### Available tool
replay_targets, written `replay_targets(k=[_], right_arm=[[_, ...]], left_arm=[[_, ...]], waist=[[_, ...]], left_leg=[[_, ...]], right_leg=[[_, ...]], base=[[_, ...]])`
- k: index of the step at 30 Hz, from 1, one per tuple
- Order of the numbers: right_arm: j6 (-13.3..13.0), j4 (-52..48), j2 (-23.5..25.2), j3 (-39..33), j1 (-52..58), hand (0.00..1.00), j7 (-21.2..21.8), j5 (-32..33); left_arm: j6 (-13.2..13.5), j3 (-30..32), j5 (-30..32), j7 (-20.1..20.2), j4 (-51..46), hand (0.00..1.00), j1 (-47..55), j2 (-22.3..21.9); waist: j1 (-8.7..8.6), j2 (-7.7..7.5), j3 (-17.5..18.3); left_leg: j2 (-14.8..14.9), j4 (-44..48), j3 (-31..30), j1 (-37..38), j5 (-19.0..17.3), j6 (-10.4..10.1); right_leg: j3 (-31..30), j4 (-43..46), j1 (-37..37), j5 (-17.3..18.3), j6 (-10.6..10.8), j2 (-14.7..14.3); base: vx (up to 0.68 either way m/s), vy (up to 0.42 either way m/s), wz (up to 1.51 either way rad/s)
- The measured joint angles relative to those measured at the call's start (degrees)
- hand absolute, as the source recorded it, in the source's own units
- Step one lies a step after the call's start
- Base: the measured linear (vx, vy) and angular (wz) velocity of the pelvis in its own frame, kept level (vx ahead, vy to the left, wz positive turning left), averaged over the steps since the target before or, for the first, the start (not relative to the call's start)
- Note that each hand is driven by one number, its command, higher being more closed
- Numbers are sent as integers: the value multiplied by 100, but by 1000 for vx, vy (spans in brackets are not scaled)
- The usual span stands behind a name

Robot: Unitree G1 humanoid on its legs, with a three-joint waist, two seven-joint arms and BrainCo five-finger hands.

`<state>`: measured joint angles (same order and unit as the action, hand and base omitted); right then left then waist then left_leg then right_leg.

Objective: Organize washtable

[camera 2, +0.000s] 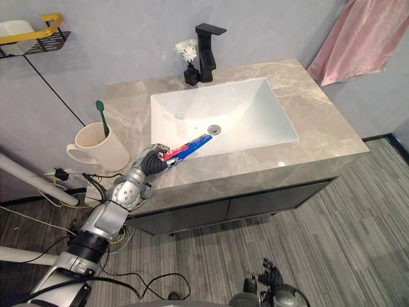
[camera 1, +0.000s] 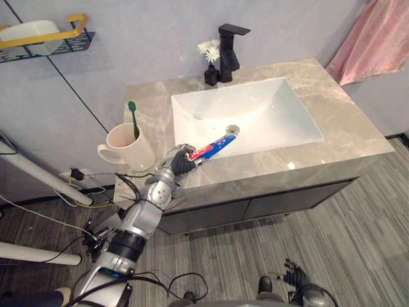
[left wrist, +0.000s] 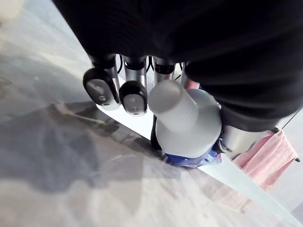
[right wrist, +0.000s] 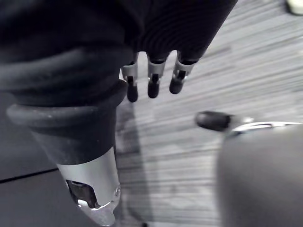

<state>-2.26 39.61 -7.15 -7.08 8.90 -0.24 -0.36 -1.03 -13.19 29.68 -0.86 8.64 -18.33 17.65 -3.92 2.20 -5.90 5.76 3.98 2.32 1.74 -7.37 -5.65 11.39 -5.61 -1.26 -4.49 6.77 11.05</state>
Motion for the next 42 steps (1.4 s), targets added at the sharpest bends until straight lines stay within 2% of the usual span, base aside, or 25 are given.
replay_targets(k=[1, 6, 7, 9, 10, 12, 13, 14, 16, 19, 21, 28, 34, 36, 42], right_arm=[[-4, -284, 25, -78, 44, 0, -36, 33], [-121, -3027, 242, -639, 396, 0, -160, 232], [-186, -4026, 238, -663, 484, 0, -183, 443], [-441, -5047, 255, -672, 503, 0, -147, 802], [-500, -5213, 274, -670, 494, 0, -134, 913], [-1044, -6326, 566, -568, 404, 0, -59, 1900], [-1176, -6489, 620, -479, 378, 0, -53, 2191], [-1456, -6737, 728, -117, 314, 0, -73, 2779], [-1566, -6801, 830, 329, 162, 0, -106, 3272], [-1568, -6791, 845, 954, 92, 0, -179, 3936], [-1564, -6713, 849, 1241, -49, 0, -268, 4496], [-1714, -6266, 826, 1357, -520, 0, -473, 5554], [-2071, -6039, 1084, 1524, -861, 0, -745, 5956], [-2233, -6011, 1135, 1551, -906, 0, -835, 6104], [-2358, -5783, 1128, 1845, -970, 0, -850, 6410]], left_arm=[[-7, 11, 11, -6, -78, 100, 37, -45], [-45, 52, 21, -78, -1083, 100, 471, -464], [-25, 50, 17, -182, -1552, 100, 613, -654], [121, 31, -39, -317, -2010, 100, 768, -827], [165, 23, -58, -335, -2064, 100, 785, -855], [386, -222, -269, -492, -2375, 100, 835, -1006], [418, -322, -304, -542, -2409, 100, 835, -1048], [469, -580, -359, -590, -2458, 100, 836, -1094], [499, -851, -444, -677, -2459, 100, 836, -1125], [524, -1136, -490, -759, -2458, 100, 835, -1340], [527, -1220, -500, -871, -2457, 100, 835, -1432], [526, -1336, -498, -1174, -2426, 100, 835, -1441], [523, -1554, -500, -1304, -2339, 100, 835, -1447], [523, -1617, -500, -1365, -2317, 100, 835, -1464], [520, -1715, -502, -1433, -2190, 100, 836, -1479]], waist=[[20, -6, 4], [12, -27, 14], [0, -27, 14], [-7, -10, 26], [-6, -19, 30], [-9, -89, 95], [-8, -99, 115], [17, -122, 164], [42, -135, 195], [175, -124, 205], [187, -96, 238], [327, -66, 328], [344, -135, 418], [471, -138, 429], [487, -146, 542]], left_leg=[[0, 0, 39, 1, 0, 0], [28, 7, 376, 220, -1, -2], [59, 3, 505, 319, -21, -31], [160, 19, 640, 433, -168, -64], [170, 27, 662, 431, -180, -64], [219, 134, 731, 436, -262, -68], [220, 139, 725, 429, -262, -68], [218, 158, 716, 414, -261, -68], [215, 191, 707, 402, -261, -68], [204, 210, 666, 404, -258, -66], [201, 224, 584, 376, -255, -64], [187, 242, 452, 381, -244, -52], [173, 203, 220, 314, -137, -51], [173, 194, 199, 308, -112, -54], [173, 178, 98, 285, -72, -70]], right_leg=[[-50, 0, 29, -14, 23, 0], [-431, 25, 61, -68, 72, -39], [-567, 60, 73, -68, 72, -77], [-722, 83, 73, -74, 80, -190], [-754, 84, 69, -78, 77, -203], [-844, 81, 74, -92, 70, -257], [-842, 80, 75, -95, 73, -257], [-839, 79, 74, -106, 85, -254], [-835, 79, 69, -116, 91, -248], [-806, 74, 64, -128, 103, -234], [-720, 72, 41, -128, 104, -225], [-578, 41, -84, -128, 104, -198], [-356, 30, -152, -128, 103, -177], [-341, 31, -154, -129, 103, -176], [-240, 29, -191, -129, 101, -175]], base=[[-47, 5, -37], [-48, -13, -39], [-57, -24, -46], [-69, -29, -49], [-89, -32, -38], [-75, -22, -22], [-48, -15, -3], [-32, -10, 3], [0, 0, 0], [-2, -2, 6], [7, -8, 18], [-13, -6, 10], [-30, -18, 20], [-39, -20, 6], [-28, -13, 8]])
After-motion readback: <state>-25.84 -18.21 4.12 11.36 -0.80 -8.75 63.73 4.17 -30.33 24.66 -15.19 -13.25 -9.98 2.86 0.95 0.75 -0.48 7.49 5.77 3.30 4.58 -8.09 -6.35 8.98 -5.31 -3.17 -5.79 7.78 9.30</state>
